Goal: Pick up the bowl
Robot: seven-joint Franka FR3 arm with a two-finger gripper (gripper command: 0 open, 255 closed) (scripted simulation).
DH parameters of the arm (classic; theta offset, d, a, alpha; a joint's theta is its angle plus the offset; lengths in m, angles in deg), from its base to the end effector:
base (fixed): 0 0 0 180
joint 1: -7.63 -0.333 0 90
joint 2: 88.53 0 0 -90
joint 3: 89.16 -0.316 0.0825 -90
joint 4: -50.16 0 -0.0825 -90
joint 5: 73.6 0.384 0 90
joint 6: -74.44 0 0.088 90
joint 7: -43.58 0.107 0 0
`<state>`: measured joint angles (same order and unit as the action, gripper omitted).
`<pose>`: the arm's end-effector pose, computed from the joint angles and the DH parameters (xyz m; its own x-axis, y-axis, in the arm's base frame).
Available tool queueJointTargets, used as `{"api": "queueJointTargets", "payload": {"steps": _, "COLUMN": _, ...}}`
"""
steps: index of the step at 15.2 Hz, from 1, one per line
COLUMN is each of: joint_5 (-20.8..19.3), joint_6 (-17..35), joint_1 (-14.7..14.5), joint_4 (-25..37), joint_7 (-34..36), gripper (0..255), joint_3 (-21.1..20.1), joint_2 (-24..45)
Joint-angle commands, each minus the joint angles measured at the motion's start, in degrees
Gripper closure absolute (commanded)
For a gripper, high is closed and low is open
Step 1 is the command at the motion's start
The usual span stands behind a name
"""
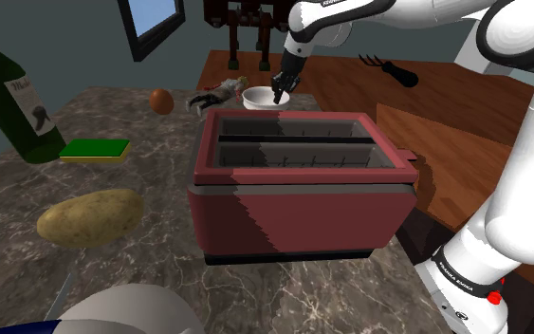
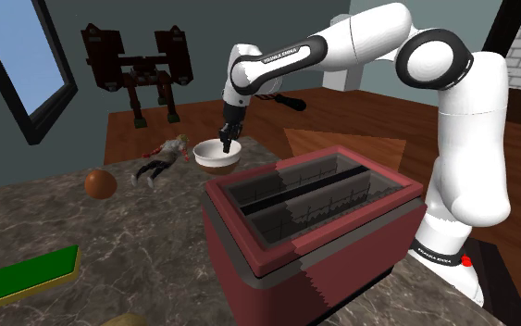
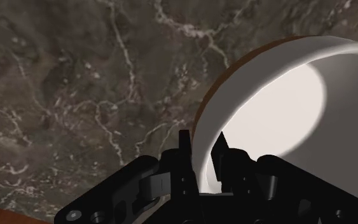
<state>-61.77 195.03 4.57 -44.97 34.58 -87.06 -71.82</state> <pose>0.6603 0.0231 0.4542 0.9830 0.0699 0.1698 0.0967 -0.9831 -0.1553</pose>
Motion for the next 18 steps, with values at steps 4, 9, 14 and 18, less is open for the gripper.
{"api": "queueJointTargets", "payload": {"steps": 4, "joint_5": 0.0, "joint_6": 0.1, "joint_1": 0.0, "joint_4": 0.0, "joint_7": 0.0, "gripper": 255, "joint_3": 0.0, "joint_2": 0.0}}
{"api": "queueJointTargets", "payload": {"steps": 9, "joint_5": -0.3, "joint_6": -2.9, "joint_1": 0.0, "joint_4": 2.3, "joint_7": 0.6, "gripper": 255, "joint_3": 0.1, "joint_2": -0.5}}
{"api": "queueJointTargets", "payload": {"steps": 14, "joint_5": -0.6, "joint_6": -6.5, "joint_1": 0.1, "joint_4": 5.5, "joint_7": 1.2, "gripper": 255, "joint_3": 0.2, "joint_2": -1.0}}
{"api": "queueJointTargets", "payload": {"steps": 18, "joint_5": -0.8, "joint_6": -9.4, "joint_1": 0.1, "joint_4": 8.4, "joint_7": 1.7, "gripper": 255, "joint_3": 0.2, "joint_2": -1.1}}
